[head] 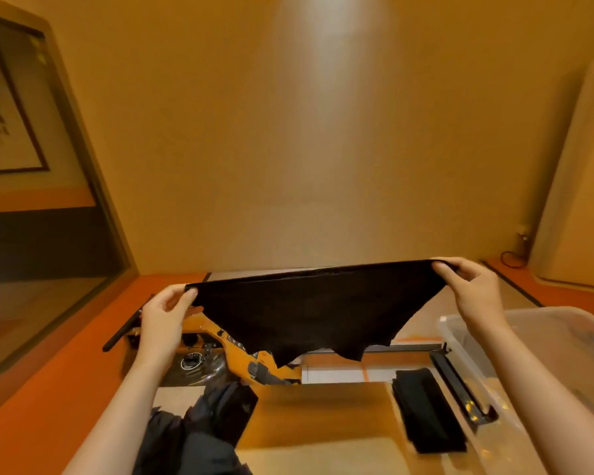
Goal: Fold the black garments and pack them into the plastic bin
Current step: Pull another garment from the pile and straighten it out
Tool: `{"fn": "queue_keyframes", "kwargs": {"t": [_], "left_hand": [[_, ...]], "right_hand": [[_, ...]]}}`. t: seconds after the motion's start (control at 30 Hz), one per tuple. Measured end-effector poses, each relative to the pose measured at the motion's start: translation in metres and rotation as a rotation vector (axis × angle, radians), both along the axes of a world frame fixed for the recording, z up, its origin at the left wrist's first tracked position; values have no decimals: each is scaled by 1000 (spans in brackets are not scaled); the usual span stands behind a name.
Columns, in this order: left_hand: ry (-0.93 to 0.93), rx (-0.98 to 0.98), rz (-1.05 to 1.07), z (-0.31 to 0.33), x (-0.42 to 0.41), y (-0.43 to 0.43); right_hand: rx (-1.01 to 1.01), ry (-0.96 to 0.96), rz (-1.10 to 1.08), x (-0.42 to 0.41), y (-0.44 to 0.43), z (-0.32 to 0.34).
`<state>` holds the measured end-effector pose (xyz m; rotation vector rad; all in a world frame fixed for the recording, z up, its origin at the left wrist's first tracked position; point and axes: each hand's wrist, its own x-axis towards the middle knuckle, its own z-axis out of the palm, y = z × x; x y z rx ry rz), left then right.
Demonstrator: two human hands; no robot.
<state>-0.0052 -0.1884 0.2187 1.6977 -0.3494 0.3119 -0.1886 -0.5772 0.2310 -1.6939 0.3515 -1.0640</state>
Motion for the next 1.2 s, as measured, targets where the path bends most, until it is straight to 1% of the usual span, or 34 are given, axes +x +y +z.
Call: {"fn": "queue_keyframes", "kwargs": {"t": [0.1, 0.2, 0.3, 0.37, 0.47, 0.57, 0.73, 0.83, 0.97, 1.07, 1.2], "left_hand": [[120, 78, 22, -45, -35, 20], [178, 98, 36, -82, -82, 37], [245, 159, 28, -123, -126, 57], [291, 181, 33, -144, -150, 68], [352, 156, 42, -158, -184, 80], [387, 144, 51, -171, -212, 90], [409, 129, 55, -175, -241, 101], [435, 167, 34, -179, -252, 107], [445, 154, 41, -184, -261, 115], [473, 121, 24, -188, -265, 118], [505, 146, -20, -197, -268, 120]], "right_hand": [[65, 118, 51, -35, 9, -43], [85, 235, 85, -71, 22, -87], [103, 367, 124, -109, 37, -130], [114, 426, 141, -133, 46, -155], [158, 474, 145, -164, 60, -178], [206, 483, 132, -189, 72, -190], [290, 453, 102, -215, 87, -189], [363, 460, 101, -231, 93, -193], [428, 455, 87, -250, 99, -198], [446, 481, 93, -258, 104, -199], [482, 488, 93, -266, 107, -204]]}}
